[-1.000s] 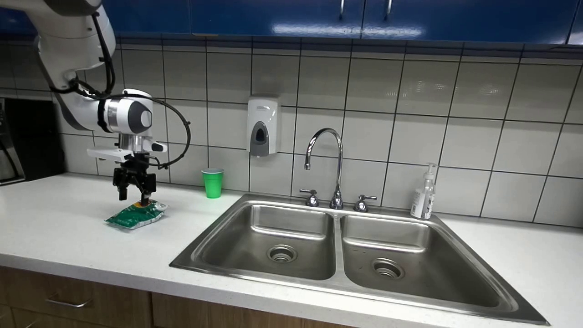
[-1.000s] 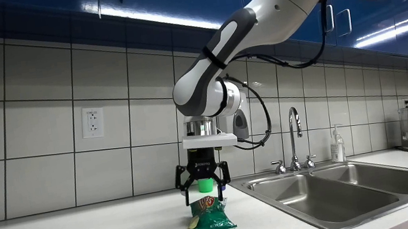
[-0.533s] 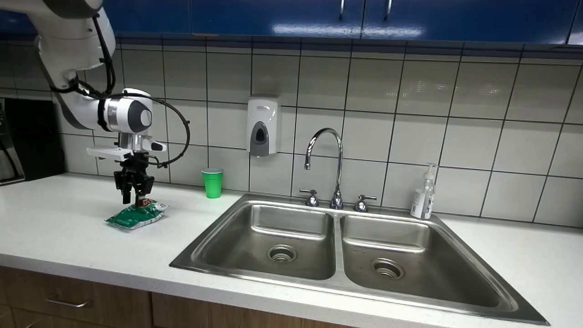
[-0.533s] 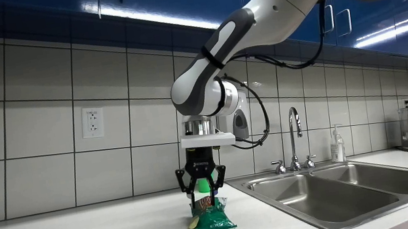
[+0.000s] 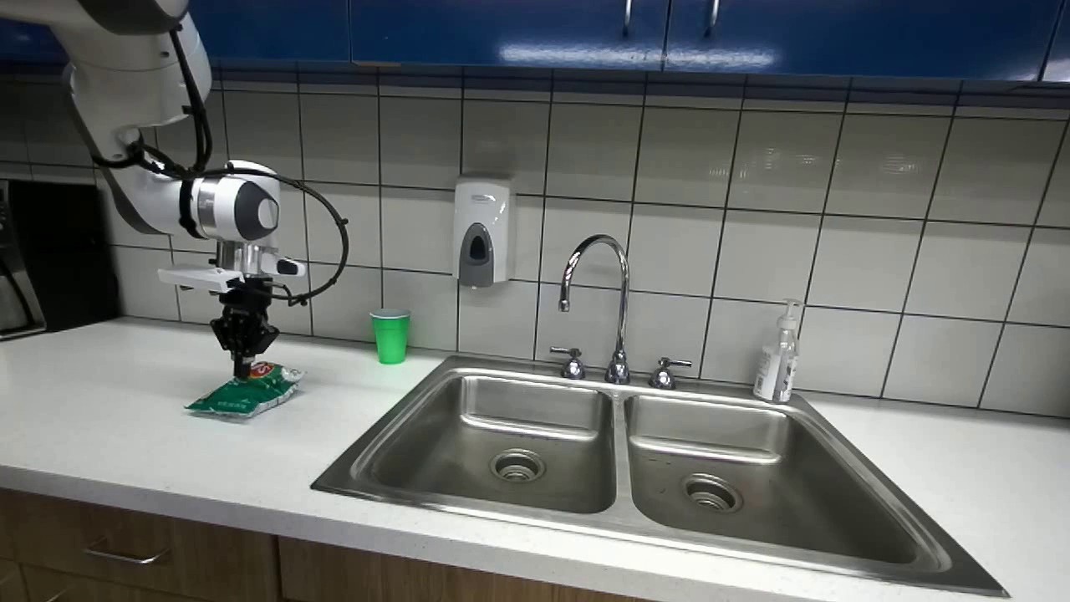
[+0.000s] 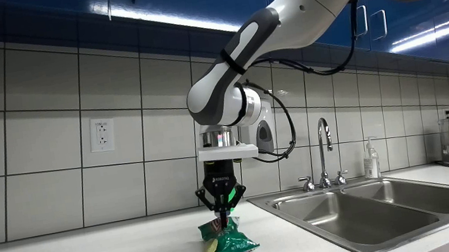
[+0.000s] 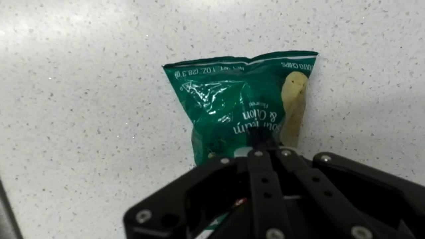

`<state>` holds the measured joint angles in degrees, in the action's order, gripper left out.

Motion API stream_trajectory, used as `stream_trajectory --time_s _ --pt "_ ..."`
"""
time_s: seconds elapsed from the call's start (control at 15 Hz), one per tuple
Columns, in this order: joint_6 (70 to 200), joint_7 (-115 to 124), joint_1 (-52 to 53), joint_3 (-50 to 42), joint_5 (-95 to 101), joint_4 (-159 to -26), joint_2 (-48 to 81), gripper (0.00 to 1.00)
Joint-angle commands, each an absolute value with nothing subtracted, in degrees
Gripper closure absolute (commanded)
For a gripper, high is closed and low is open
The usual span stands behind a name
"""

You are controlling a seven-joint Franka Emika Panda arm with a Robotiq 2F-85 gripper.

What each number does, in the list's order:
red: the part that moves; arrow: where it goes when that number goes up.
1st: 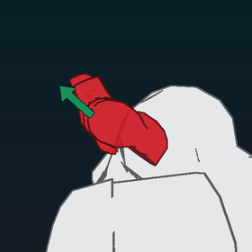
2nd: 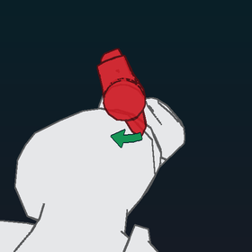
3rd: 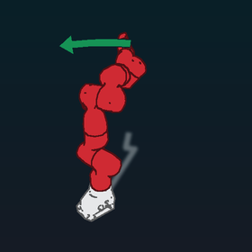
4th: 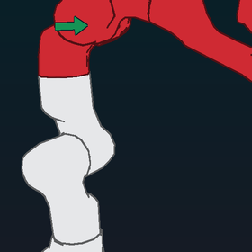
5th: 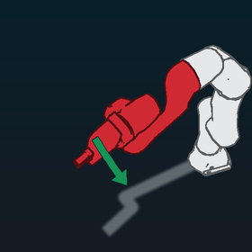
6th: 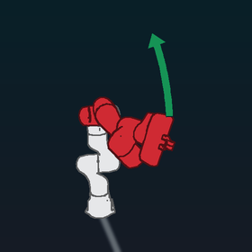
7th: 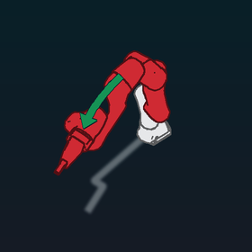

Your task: Put the chip packet inside the sink

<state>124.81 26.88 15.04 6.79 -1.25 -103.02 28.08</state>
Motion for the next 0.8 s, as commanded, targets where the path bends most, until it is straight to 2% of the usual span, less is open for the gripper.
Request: stream_trajectory --time_s 0.0,0.73 --pt "123.87 24.49 14.47 6.5 -2.87 -102.59 28.02 1.0" --pt "122.09 24.85 14.61 5.73 -2.4 -103.28 23.87 1.0"
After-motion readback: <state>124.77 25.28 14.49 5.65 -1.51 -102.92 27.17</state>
